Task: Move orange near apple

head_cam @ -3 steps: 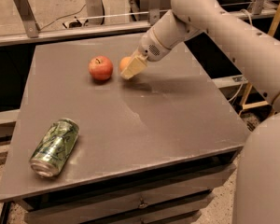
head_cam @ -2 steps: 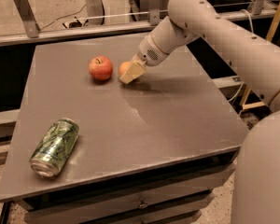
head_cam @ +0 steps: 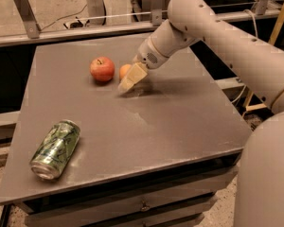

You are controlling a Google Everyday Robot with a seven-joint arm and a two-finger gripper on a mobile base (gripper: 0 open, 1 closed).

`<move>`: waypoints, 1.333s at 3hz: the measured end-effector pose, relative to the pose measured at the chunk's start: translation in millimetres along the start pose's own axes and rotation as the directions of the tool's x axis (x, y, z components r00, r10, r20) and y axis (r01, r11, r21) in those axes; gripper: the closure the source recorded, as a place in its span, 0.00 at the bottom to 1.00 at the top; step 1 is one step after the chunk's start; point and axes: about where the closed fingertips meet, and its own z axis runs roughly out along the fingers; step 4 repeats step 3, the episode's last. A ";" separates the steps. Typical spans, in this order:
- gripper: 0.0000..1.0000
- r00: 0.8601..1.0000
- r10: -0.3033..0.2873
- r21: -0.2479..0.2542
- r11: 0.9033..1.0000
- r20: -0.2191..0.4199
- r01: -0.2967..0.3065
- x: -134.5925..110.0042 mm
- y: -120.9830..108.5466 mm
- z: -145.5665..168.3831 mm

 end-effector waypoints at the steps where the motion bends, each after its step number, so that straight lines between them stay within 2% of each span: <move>1: 0.00 1.000 -0.026 0.016 1.000 0.015 0.026 -8.2 3.1 -12.2; 2: 0.00 0.991 -0.106 0.118 0.988 0.079 0.096 -29.0 18.4 -73.6; 4: 0.00 0.991 -0.106 0.118 0.988 0.079 0.096 -29.1 18.4 -73.5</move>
Offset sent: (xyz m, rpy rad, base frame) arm -0.0436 -0.0501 0.1507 0.0928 -0.3333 -0.0270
